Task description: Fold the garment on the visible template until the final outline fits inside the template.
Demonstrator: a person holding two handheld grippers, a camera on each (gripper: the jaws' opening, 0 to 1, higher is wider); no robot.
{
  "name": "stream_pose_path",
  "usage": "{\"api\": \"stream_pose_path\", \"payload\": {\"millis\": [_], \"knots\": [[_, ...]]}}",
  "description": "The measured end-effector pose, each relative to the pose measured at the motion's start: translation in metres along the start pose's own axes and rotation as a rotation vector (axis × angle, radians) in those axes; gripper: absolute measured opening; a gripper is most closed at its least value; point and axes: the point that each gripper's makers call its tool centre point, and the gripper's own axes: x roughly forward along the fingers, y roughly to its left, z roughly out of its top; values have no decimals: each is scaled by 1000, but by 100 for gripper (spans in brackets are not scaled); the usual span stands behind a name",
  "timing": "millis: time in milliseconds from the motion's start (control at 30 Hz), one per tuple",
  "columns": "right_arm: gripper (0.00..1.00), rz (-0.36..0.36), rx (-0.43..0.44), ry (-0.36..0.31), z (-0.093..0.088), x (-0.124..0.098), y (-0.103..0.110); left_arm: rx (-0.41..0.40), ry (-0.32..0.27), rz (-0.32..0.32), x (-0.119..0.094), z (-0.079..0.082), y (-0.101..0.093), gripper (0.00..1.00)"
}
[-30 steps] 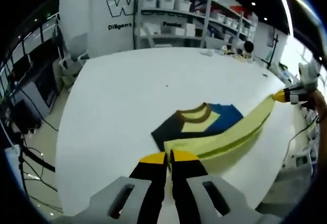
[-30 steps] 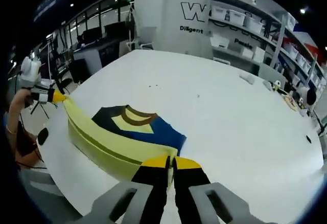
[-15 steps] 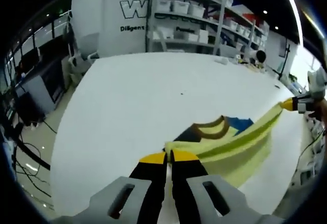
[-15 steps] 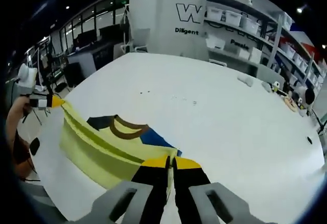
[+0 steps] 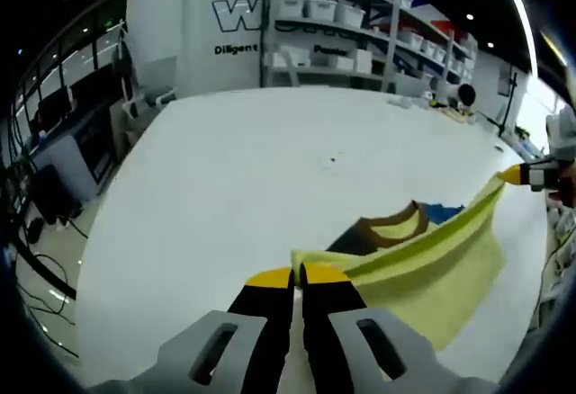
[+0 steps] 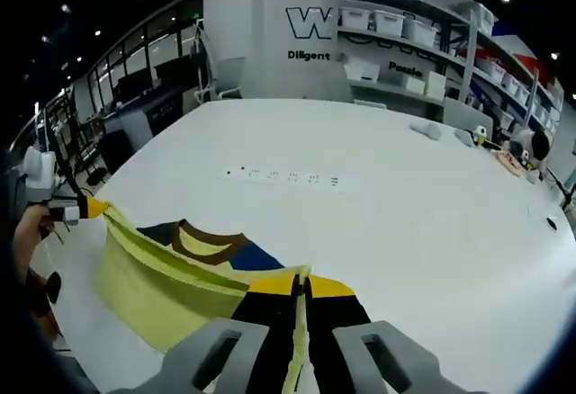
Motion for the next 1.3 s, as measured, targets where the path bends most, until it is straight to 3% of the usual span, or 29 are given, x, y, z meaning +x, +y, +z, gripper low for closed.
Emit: {"api": "stream_pose_path", "payload": {"millis": [33,167,300,433,500,767,1033,1100,1167,1200,1233,1300], "knots": [[0,3,41,-5,-2,5,-1,-3,-3,2,2,-1,1,3],[0,-7,27,-1,-9,19,-4,-19,-4,4,12,-7,4,3],[0,-9,-29,20,-19,35,-5,5,-7,-8,22,-14,4,2],[0,-35,-126,-13,-21,46,-5,-40,-23,-2,29,-21,9,2],[0,-45,-145,5,-30,54,-4,-55,-25,2,34,-25,10,2],[0,-41,-181,26,-54,72,-6,-55,-17,22,47,-34,9,2],[0,-4,-210,-3,-60,77,-6,-68,-7,30,50,-40,10,3],[0,9,-241,-12,-59,78,-5,-44,-12,22,51,-41,9,3],[0,17,-262,-7,-59,77,-4,53,-55,-7,51,-34,6,3],[2,19,-258,-10,-58,75,-4,109,-50,-18,49,-34,4,4],[7,50,-309,-25,-54,74,0,141,-51,-19,48,-33,4,6],[18,60,-386,-34,-52,69,0,211,-63,-62,45,-29,0,19]]}}
